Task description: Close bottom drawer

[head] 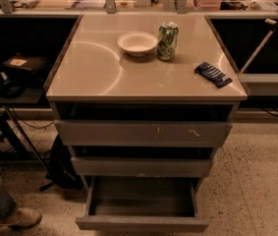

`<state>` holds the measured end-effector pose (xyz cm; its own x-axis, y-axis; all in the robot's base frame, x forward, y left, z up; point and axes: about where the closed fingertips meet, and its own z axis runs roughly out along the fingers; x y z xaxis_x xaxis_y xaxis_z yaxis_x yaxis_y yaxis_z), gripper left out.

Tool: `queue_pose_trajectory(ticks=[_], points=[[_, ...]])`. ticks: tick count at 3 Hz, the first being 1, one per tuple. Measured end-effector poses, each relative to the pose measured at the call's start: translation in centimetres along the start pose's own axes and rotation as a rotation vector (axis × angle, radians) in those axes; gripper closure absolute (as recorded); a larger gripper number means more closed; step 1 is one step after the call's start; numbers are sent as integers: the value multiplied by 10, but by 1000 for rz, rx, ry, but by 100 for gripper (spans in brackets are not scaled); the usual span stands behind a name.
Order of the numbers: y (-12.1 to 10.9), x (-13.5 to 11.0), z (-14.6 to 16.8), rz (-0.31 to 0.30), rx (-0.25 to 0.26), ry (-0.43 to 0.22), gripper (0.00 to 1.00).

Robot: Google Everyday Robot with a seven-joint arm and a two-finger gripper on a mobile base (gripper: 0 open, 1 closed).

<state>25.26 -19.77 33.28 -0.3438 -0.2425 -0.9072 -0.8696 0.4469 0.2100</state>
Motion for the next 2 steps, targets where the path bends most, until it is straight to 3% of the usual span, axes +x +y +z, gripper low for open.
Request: queue_pose_trajectory(ticks=[1,2], points=[[-6,8,5,3,57,46,0],[-2,3,28,13,184,25,0]])
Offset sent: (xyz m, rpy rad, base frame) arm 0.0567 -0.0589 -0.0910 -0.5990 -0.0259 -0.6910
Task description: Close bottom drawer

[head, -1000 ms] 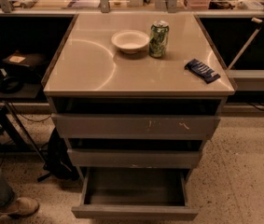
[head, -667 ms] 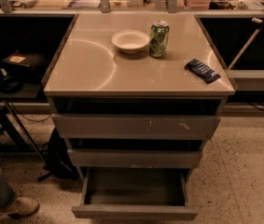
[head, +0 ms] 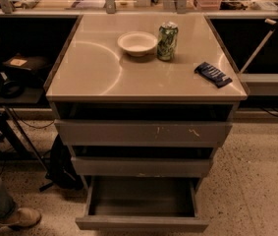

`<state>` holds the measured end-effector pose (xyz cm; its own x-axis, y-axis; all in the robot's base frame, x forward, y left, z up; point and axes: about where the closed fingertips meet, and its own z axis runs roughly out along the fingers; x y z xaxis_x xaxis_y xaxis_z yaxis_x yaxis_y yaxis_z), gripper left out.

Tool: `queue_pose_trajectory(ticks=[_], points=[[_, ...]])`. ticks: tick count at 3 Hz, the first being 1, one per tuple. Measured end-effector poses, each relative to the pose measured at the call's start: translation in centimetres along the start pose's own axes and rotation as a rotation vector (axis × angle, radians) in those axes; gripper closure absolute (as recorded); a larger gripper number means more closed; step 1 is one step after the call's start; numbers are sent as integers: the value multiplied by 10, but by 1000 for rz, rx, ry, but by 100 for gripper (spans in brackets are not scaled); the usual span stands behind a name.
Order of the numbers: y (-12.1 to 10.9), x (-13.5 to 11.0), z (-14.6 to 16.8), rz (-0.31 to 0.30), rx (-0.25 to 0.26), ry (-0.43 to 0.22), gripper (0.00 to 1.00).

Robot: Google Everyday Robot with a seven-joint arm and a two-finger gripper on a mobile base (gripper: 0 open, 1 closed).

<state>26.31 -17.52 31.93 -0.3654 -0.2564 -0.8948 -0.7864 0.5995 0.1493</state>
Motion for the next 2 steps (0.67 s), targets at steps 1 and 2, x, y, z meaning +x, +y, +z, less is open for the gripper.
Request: queue_pose_trajectory(ticks=[1,2], points=[[-21,-17,20,-29,186,-61,0],[-54,-11,38,-51,326,-30,0]])
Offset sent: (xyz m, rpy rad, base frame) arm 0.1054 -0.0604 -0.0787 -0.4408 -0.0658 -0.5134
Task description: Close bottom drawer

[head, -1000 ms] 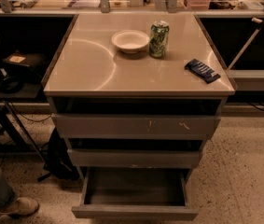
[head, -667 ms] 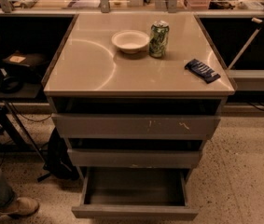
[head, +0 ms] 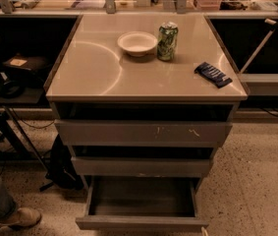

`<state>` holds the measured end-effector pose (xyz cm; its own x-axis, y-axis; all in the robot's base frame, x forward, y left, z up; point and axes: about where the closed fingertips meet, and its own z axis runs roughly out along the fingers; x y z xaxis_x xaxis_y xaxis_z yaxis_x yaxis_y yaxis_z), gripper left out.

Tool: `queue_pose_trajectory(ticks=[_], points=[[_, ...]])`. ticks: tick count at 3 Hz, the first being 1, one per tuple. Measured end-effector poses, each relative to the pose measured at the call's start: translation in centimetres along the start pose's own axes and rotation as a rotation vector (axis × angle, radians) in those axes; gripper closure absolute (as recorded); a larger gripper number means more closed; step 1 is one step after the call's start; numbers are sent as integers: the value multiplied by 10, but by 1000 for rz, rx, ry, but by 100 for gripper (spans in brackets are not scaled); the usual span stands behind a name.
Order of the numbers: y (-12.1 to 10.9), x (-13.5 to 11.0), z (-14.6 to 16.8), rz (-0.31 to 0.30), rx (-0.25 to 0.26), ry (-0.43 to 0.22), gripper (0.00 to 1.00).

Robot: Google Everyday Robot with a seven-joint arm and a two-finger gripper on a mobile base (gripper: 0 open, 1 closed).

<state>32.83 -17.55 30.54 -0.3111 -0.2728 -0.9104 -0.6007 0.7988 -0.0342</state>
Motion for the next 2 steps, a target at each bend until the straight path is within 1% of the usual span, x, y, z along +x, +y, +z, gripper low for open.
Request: queue_pose_trajectory(ticks=[1,2], points=[[-9,15,3,3,40,62,0],[-9,15,3,3,40,62,0]])
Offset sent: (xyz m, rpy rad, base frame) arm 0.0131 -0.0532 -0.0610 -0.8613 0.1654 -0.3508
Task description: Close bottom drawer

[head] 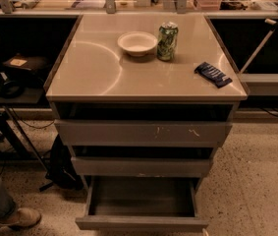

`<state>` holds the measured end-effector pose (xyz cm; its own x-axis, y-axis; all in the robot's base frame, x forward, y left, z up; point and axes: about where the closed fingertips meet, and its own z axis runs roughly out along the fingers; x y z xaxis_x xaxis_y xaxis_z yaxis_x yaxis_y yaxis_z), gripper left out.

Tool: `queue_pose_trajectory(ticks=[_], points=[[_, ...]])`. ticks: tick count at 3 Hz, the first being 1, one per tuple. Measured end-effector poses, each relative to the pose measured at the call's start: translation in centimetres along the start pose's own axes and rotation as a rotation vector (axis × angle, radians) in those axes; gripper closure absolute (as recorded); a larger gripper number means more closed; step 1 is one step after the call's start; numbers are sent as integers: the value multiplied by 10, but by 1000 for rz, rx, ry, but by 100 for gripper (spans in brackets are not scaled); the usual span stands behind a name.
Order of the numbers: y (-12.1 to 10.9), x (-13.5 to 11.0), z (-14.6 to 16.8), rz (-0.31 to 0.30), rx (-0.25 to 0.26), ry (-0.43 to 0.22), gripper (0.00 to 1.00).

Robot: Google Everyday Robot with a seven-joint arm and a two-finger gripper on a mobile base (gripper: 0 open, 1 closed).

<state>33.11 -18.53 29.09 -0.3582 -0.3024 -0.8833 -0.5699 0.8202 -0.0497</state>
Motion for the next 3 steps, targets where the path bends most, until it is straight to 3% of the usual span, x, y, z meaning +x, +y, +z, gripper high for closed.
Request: queue_pose_trajectory(ticks=[2,3], points=[[-18,24,2,-40,98,112,0],[-18,24,2,-40,98,112,0]])
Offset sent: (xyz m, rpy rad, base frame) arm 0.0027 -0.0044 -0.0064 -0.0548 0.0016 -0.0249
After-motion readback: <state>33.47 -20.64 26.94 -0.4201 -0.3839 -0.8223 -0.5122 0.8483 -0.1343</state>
